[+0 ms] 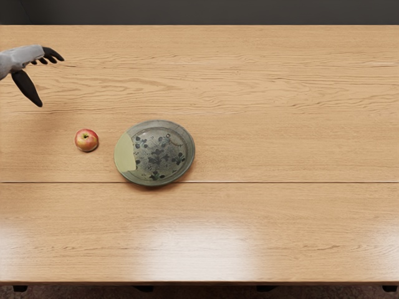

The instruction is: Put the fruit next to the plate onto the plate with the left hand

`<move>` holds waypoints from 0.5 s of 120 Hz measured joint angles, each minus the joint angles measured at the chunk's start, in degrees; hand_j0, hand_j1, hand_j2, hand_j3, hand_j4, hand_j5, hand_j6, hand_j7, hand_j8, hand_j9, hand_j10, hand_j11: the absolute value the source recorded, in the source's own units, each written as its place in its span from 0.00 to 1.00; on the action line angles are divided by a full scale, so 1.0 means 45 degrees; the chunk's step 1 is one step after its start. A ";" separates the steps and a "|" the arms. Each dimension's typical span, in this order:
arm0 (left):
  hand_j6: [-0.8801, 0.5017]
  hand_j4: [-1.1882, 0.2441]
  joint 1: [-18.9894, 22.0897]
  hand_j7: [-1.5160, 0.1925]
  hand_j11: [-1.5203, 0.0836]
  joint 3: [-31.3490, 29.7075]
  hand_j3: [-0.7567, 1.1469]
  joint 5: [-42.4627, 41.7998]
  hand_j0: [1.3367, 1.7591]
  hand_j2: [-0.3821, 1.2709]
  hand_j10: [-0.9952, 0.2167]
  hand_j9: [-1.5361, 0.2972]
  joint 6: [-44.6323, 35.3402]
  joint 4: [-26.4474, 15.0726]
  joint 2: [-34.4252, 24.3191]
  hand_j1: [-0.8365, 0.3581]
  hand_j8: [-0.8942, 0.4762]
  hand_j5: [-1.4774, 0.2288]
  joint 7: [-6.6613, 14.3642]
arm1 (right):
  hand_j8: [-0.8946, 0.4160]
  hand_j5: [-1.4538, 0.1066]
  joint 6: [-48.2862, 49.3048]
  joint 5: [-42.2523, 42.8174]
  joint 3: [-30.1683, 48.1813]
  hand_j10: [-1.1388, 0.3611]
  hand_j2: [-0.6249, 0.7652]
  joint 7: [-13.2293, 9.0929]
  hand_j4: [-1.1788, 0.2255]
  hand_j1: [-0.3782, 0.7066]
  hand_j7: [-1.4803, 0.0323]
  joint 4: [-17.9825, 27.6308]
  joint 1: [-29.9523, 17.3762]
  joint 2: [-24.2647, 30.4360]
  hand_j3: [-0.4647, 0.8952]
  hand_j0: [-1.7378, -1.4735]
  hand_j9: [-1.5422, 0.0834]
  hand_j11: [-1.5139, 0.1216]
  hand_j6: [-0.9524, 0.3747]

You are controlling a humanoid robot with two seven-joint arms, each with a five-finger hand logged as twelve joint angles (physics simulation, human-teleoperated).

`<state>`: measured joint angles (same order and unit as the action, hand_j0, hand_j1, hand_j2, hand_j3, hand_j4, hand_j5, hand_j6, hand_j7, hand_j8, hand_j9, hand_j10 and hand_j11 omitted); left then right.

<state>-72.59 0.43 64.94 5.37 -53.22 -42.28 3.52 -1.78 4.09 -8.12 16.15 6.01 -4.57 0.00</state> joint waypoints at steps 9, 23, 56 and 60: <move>0.45 0.65 0.0000 0.70 0.75 0.0000 0.40 0.0003 0.76 0.26 0.62 0.66 -0.0001 0.0003 0.0000 0.75 0.47 0.68 0.0000 | 0.66 0.90 0.0005 -0.0005 0.0008 0.74 0.44 0.0376 0.81 0.07 0.95 0.0007 0.0002 0.0000 0.34 0.30 0.92 0.90 0.69; 0.45 0.65 -0.0031 0.70 0.75 0.0000 0.40 0.0003 0.76 0.26 0.62 0.66 -0.0001 0.0007 0.0000 0.75 0.47 0.68 0.0000 | 0.66 0.90 -0.0010 0.0004 0.0008 0.74 0.44 0.0890 0.81 0.07 0.95 -0.0024 0.0005 0.0000 0.34 0.30 0.92 0.90 0.69; 0.45 0.65 -0.0178 0.70 0.75 0.0120 0.40 -0.0384 0.76 0.26 0.61 0.66 -0.0066 -0.0005 0.0028 0.75 0.47 0.68 0.0000 | 0.66 0.90 -0.0014 0.0009 0.0008 0.74 0.44 0.1121 0.81 0.07 0.95 -0.0058 0.0004 0.0000 0.34 0.30 0.92 0.90 0.69; 0.45 0.65 -0.0235 0.70 0.75 0.0135 0.40 -0.0413 0.76 0.26 0.61 0.66 -0.0077 -0.0017 0.0101 0.75 0.47 0.68 0.0000 | 0.66 0.90 -0.0014 0.0009 0.0008 0.74 0.44 0.1126 0.81 0.07 0.95 -0.0060 0.0003 0.0000 0.34 0.30 0.92 0.90 0.69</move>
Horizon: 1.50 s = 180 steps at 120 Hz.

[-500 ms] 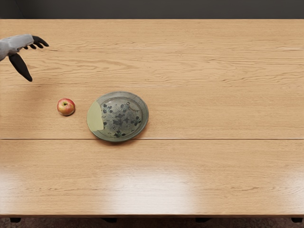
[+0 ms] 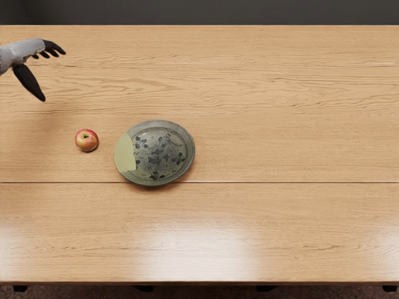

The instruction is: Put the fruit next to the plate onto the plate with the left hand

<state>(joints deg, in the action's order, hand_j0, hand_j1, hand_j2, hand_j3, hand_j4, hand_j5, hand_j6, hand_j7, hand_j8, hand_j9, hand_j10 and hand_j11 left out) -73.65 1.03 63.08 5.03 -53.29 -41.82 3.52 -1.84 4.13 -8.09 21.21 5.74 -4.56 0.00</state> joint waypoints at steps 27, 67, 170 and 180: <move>0.45 0.65 -0.0217 0.70 0.75 -0.0470 0.40 0.0956 0.76 0.26 0.61 0.66 0.0103 -0.1465 -0.0075 0.75 0.47 0.68 0.0000 | 0.66 0.90 0.0000 0.0000 0.0000 0.74 0.44 0.0011 0.81 0.07 0.95 -0.0001 0.0002 0.0000 0.34 0.30 0.92 0.90 0.69; 0.38 0.58 0.0351 0.62 0.67 -0.0948 0.40 0.2132 0.76 0.28 0.53 0.59 0.0048 -0.3466 -0.1201 0.65 0.40 0.60 0.0017 | 0.66 0.90 0.0000 0.0000 0.0000 0.74 0.44 0.0013 0.81 0.07 0.95 0.0001 0.0005 0.0000 0.34 0.30 0.92 0.90 0.69; 0.34 0.55 0.0899 0.58 0.62 -0.1352 0.40 0.2848 0.76 0.28 0.49 0.55 -0.0020 -0.4340 -0.0706 0.59 0.36 0.56 0.0031 | 0.66 0.90 0.0000 0.0000 0.0000 0.74 0.44 0.0013 0.81 0.07 0.95 -0.0001 -0.0001 0.0000 0.34 0.30 0.92 0.90 0.69; 0.34 0.55 0.0970 0.58 0.62 -0.1348 0.40 0.2851 0.76 0.28 0.49 0.55 -0.0021 -0.4226 -0.0659 0.59 0.36 0.56 0.0032 | 0.66 0.90 0.0000 0.0000 0.0000 0.74 0.44 0.0013 0.81 0.07 0.95 -0.0004 0.0002 0.0000 0.34 0.30 0.92 0.90 0.69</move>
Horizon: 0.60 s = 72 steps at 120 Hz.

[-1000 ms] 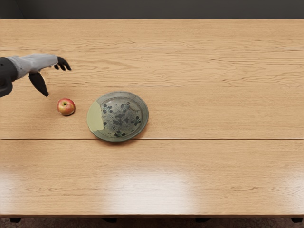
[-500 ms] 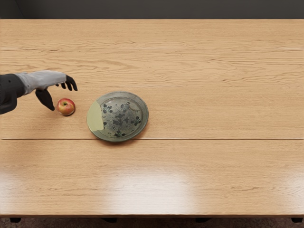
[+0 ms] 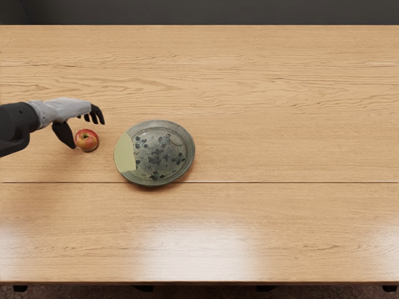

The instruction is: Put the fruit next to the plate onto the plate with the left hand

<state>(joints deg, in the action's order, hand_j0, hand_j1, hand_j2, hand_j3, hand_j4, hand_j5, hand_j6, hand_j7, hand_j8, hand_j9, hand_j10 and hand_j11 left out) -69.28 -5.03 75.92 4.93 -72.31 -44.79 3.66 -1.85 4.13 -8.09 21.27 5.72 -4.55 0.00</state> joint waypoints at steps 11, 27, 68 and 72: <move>0.34 0.55 0.0161 0.58 0.62 0.0001 0.40 0.0001 0.76 0.28 0.49 0.55 -0.0001 0.0167 0.0085 0.59 0.35 0.56 0.0001 | 0.66 0.90 0.0000 0.0000 0.0000 0.74 0.44 0.0000 0.81 0.07 0.95 0.0001 0.0002 0.0000 0.34 0.30 0.92 0.90 0.69; 0.34 0.55 0.0182 0.58 0.62 0.0002 0.40 0.0002 0.76 0.28 0.49 0.55 -0.0001 0.0439 0.0360 0.59 0.35 0.56 0.0000 | 0.66 0.90 0.0000 0.0000 0.0000 0.74 0.44 0.0000 0.81 0.07 0.95 0.0004 0.0005 0.0000 0.34 0.30 0.92 0.90 0.69; 0.34 0.55 0.0543 0.58 0.62 0.0020 0.40 -0.0014 0.76 0.28 0.49 0.55 -0.0019 0.1107 0.0902 0.59 0.36 0.56 0.0007 | 0.66 0.90 0.0000 0.0000 0.0000 0.74 0.44 0.0000 0.81 0.07 0.95 0.0003 0.0000 0.0000 0.34 0.30 0.92 0.90 0.69; 0.34 0.55 0.0593 0.58 0.62 0.0021 0.40 -0.0015 0.76 0.28 0.49 0.55 -0.0020 0.1148 0.0909 0.59 0.36 0.56 0.0007 | 0.66 0.90 0.0000 0.0000 0.0000 0.74 0.44 0.0000 0.81 0.07 0.95 0.0003 0.0001 0.0000 0.34 0.30 0.92 0.90 0.69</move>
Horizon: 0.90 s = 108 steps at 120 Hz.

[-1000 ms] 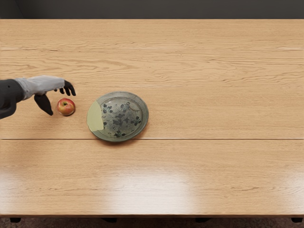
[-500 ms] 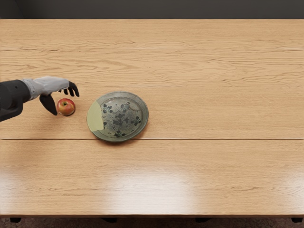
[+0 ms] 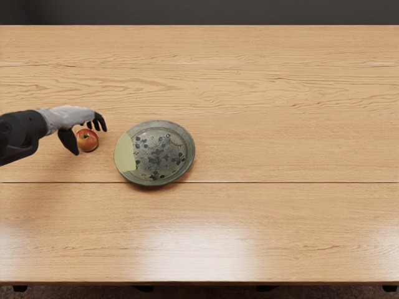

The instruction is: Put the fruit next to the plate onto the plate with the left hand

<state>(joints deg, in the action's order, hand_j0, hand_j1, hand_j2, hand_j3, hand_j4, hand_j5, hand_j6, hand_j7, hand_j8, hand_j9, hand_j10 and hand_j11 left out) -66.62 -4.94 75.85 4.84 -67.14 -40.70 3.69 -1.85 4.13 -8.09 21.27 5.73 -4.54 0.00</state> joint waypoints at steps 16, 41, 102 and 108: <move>0.34 0.55 0.0147 0.58 0.62 0.0001 0.40 -0.0002 0.76 0.28 0.49 0.55 -0.0004 0.0154 0.0029 0.59 0.36 0.56 0.0000 | 0.66 0.90 0.0000 0.0000 0.0000 0.74 0.44 0.0000 0.81 0.07 0.95 -0.0001 -0.0004 0.0000 0.34 0.30 0.92 0.90 0.69; 0.34 0.54 0.0165 0.58 0.62 -0.0001 0.40 0.0001 0.76 0.28 0.48 0.55 -0.0034 0.0311 0.0196 0.59 0.35 0.56 0.0000 | 0.66 0.90 0.0000 0.0000 0.0000 0.74 0.44 0.0000 0.81 0.07 0.95 -0.0002 -0.0004 0.0000 0.34 0.30 0.92 0.90 0.69; 0.32 0.37 0.0391 0.41 0.42 -0.0010 0.40 0.0036 0.75 0.35 0.30 0.38 -0.0031 0.0328 0.0196 0.48 0.31 0.40 -0.0014 | 0.66 0.90 0.0000 -0.0001 0.0000 0.74 0.44 0.0000 0.81 0.07 0.95 -0.0002 -0.0003 0.0000 0.34 0.30 0.92 0.90 0.69; 0.31 0.37 0.0391 0.39 0.41 -0.0009 0.40 0.0035 0.75 0.35 0.29 0.37 -0.0029 0.0329 0.0196 0.49 0.31 0.38 -0.0014 | 0.66 0.90 0.0000 0.0000 0.0000 0.74 0.44 0.0000 0.81 0.07 0.95 0.0000 -0.0004 0.0000 0.34 0.30 0.92 0.90 0.69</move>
<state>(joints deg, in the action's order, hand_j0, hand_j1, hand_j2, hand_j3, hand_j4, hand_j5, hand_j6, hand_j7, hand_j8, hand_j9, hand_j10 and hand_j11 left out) -64.86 -4.98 76.01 4.71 -65.66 -39.81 3.63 -1.84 4.13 -8.09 21.27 5.73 -4.56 0.00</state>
